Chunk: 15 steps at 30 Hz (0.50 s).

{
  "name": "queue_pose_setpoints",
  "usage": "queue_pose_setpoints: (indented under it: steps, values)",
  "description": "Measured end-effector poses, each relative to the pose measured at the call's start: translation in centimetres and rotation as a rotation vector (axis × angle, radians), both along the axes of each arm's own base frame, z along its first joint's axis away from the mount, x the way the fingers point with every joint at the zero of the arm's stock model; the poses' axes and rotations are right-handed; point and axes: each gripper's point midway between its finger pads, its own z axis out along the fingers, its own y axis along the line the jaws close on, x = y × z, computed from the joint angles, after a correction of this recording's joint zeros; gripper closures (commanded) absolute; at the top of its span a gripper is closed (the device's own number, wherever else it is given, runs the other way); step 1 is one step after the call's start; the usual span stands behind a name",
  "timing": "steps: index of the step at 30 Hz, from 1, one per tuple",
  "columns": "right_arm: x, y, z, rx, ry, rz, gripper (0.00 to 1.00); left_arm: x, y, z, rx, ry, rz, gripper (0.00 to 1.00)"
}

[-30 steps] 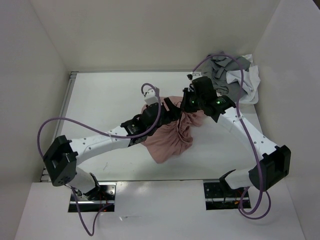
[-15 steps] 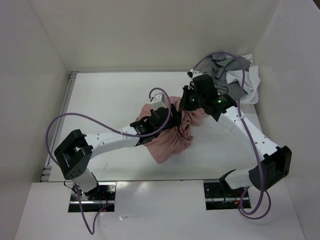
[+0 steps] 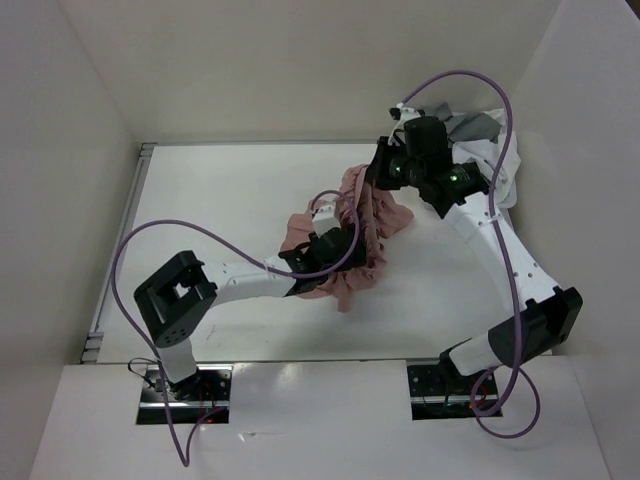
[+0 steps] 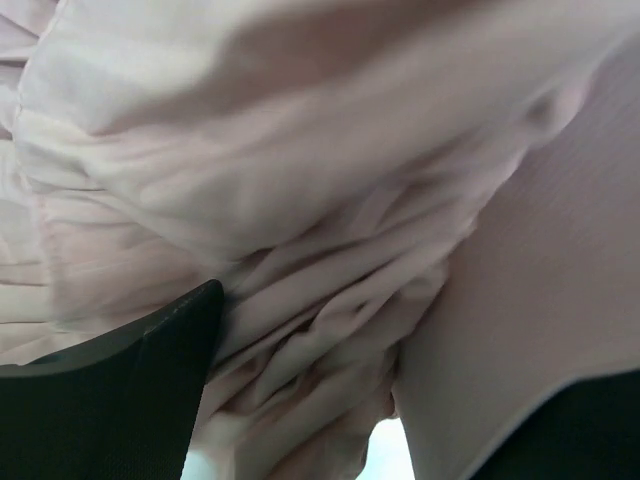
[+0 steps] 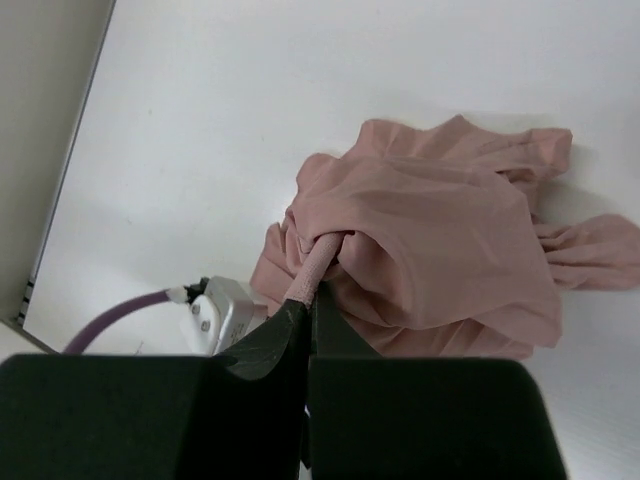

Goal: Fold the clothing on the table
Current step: Flatten the skirt out

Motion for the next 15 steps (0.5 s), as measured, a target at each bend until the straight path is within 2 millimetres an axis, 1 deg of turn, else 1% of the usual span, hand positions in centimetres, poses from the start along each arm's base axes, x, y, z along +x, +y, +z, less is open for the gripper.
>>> queue_pose_setpoints:
  steps: [3,8,11,15]
  values:
    - [1.2,-0.8,1.0,0.011,-0.017,-0.020,1.00,-0.2,0.1,-0.2,0.007,0.003,0.000,0.24]
    - [3.2,-3.9,2.3,0.020,-0.044,-0.102,1.00,-1.1,1.8,-0.7,0.041,0.022,0.009,0.24]
    - [3.8,-4.8,2.0,0.017,-0.034,-0.126,1.00,-1.6,2.7,0.4,0.030,0.012,0.023,0.24]
    - [4.5,-4.9,1.4,0.012,-0.022,-0.132,1.00,-2.1,4.0,1.6,0.022,0.007,0.045,0.24]
